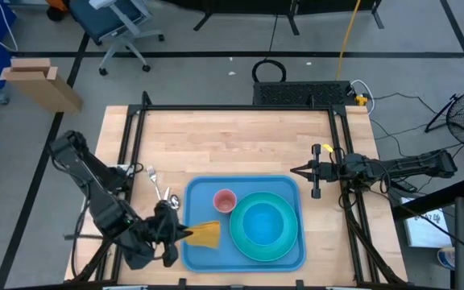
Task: Set up tray
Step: Put the yellow table napkin to the bottom left of the pink cup on the blue tray
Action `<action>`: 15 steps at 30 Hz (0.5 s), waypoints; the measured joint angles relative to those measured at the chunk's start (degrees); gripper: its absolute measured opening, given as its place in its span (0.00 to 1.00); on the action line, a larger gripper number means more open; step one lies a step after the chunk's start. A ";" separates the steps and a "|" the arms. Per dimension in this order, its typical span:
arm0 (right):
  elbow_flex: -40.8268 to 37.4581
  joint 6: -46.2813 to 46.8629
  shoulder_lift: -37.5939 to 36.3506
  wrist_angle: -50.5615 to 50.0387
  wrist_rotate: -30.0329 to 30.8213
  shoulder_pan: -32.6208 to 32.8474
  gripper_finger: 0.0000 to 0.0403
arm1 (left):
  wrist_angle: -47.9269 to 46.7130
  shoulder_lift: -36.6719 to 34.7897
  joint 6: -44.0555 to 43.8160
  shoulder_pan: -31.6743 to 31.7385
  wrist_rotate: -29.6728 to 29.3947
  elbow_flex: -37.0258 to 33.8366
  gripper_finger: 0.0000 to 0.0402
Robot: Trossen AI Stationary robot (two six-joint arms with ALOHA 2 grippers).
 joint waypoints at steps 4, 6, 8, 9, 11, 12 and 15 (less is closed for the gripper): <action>0.00 -0.38 0.01 0.08 0.00 0.00 0.00 | 1.55 3.47 -1.01 -0.66 0.41 0.00 0.04; -0.02 -0.63 0.01 0.66 0.00 0.00 0.00 | 5.28 4.74 0.07 -0.64 0.53 -0.04 0.04; -0.02 -0.85 -0.02 1.06 0.00 0.00 0.00 | 9.79 5.34 2.29 -0.58 1.08 -0.04 0.04; -0.02 -0.86 -0.02 1.09 0.00 0.00 0.00 | 11.29 5.48 2.50 -0.57 1.21 -0.02 0.04; -0.02 -0.86 0.01 1.14 0.00 0.00 0.00 | 13.09 5.56 2.65 -0.63 1.46 -0.02 0.04; -0.02 -0.88 -0.02 1.14 0.00 0.00 0.00 | 14.18 5.56 2.64 -0.64 1.46 -0.02 0.04; -0.02 -0.88 0.01 1.14 0.00 0.00 0.00 | 15.64 5.52 2.05 -1.17 0.47 -0.02 0.04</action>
